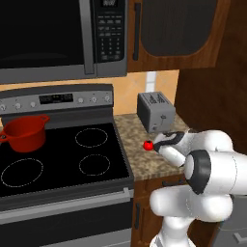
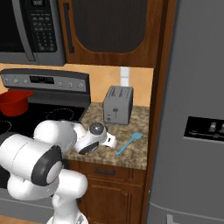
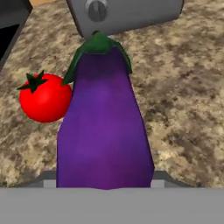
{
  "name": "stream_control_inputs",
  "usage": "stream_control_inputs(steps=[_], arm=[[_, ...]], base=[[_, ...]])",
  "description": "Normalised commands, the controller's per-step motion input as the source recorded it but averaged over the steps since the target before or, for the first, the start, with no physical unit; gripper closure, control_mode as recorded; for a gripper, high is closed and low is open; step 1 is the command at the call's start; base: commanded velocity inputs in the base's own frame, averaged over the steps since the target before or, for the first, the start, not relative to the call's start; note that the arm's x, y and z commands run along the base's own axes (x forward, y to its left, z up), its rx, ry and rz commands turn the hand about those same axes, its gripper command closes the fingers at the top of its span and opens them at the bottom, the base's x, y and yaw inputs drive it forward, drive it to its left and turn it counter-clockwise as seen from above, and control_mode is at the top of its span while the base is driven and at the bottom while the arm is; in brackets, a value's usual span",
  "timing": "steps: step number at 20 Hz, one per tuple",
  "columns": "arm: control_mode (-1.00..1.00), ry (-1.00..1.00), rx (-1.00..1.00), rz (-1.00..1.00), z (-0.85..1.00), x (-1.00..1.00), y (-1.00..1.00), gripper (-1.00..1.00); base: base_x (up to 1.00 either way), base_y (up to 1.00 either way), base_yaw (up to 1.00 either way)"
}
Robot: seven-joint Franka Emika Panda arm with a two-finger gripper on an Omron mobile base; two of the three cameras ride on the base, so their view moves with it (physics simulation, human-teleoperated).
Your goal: Put the tomato and eggplant in the pot. Retrieve the spatula and lightly stir the vegetables in the pot.
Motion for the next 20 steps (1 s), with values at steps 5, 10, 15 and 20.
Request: stream_control_inputs(steps=[5, 10, 15, 20], arm=[[-1.00, 0.00, -0.15, 0.00, 1.00, -0.94, 0.00, 1.00], [-1.00, 0.07, -0.17, 0.02, 1.00, -0.67, 0.03, 1.00], [-1.00, 0.08, -0.11, 0.21, 0.54, -0.53, 0.46, 1.00], [-1.00, 0.03, -0.09, 0.07, 0.04, 0.01, 0.34, 1.00]], base=[[0.00, 0.00, 0.00], [0.00, 0.00, 0.00], [0.00, 0.00, 0.00], [0.00, 0.00, 0.00]])
